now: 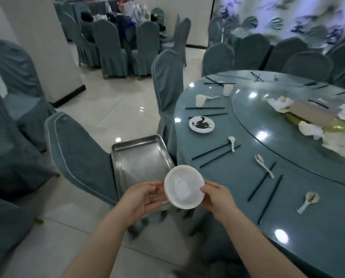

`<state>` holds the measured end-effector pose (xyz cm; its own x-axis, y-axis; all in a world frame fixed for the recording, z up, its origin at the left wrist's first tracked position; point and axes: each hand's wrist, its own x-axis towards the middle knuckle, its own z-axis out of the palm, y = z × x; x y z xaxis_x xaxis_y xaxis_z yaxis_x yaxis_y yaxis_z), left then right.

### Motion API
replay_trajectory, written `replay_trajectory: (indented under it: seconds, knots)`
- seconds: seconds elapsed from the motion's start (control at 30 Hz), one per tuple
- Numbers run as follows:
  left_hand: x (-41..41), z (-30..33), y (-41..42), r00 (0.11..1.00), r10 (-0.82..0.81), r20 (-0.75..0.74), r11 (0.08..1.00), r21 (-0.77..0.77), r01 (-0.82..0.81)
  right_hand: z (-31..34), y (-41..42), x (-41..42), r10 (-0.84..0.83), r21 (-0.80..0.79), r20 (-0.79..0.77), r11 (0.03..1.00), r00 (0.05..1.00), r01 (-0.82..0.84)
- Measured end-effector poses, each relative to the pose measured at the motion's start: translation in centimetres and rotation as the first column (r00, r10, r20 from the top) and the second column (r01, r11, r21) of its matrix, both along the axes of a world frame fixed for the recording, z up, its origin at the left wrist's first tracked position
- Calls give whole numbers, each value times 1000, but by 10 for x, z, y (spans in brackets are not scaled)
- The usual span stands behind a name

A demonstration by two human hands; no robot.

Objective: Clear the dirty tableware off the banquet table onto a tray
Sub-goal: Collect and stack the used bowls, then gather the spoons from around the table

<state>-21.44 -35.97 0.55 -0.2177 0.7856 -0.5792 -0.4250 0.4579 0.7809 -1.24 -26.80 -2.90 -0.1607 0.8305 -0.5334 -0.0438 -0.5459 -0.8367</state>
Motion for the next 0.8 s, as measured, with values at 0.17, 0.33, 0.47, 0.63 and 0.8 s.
replay_trajectory:
  seconds: [0.17, 0.33, 0.47, 0.63, 0.8]
  knots:
    - [3, 3, 85, 999, 40, -12, 999, -2, -40, 0, 74, 13, -105, -6, -16, 994, 994, 105]
    - [7, -10, 160, 1000, 8, 27, 999, -47, -7, -7, 127, 48, -276, -39, -12, 961, 961, 275]
    - [12, -29, 217, 998, -62, 28, 996, -67, 64, -17, 159, 78, -400, -87, 16, 912, 916, 400]
    - [14, -47, 302, 987, -161, 19, 982, -101, 162, -25, 216, 101, -522, -119, 70, 842, 850, 527]
    - [-5, -61, 377, 988, -155, 8, 982, -111, 155, -28, 292, 93, -585, -123, 85, 797, 807, 591]
